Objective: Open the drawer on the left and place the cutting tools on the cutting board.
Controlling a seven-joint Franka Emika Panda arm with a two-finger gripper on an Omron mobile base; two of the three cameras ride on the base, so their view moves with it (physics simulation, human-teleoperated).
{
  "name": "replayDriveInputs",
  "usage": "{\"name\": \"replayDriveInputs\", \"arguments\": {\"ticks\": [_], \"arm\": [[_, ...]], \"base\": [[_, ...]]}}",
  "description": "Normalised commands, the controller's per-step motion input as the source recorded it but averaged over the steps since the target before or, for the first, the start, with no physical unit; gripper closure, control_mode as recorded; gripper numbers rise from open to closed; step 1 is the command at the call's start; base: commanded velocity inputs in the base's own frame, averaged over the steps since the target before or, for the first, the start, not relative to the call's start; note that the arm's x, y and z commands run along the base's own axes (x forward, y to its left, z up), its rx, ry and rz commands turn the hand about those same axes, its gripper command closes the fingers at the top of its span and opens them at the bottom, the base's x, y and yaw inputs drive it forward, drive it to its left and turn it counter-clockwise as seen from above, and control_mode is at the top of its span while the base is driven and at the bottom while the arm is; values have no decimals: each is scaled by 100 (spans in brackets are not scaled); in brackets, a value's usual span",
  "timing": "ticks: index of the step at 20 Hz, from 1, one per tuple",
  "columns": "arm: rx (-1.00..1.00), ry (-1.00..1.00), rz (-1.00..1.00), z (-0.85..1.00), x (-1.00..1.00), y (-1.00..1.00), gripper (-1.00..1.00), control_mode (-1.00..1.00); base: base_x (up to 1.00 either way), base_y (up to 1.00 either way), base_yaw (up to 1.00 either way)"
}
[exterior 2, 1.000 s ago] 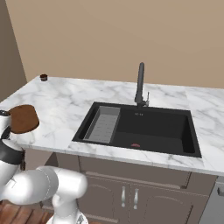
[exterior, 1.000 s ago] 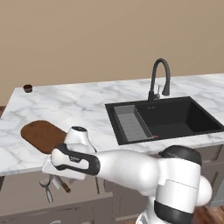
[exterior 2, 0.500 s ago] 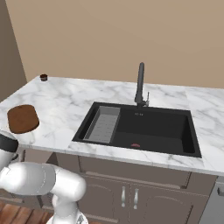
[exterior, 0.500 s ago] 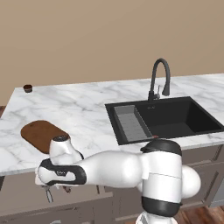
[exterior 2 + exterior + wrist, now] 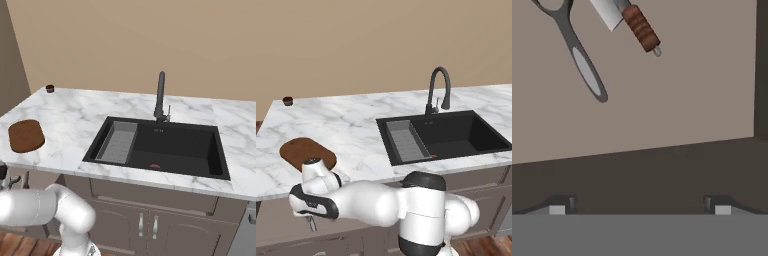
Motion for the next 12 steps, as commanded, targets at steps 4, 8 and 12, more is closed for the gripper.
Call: {"name": "replayDriveInputs", "arguments": {"ticks": [4, 8, 12], "arm": [[-7, 2, 1, -19, -1, 4, -100, -100], [-6, 2, 2, -24, -4, 1, -100, -100], [-4, 1, 3, -21, -24, 2, -100, -100]], "base": [[0, 0, 0], [0, 0, 0], [0, 0, 0]]}}
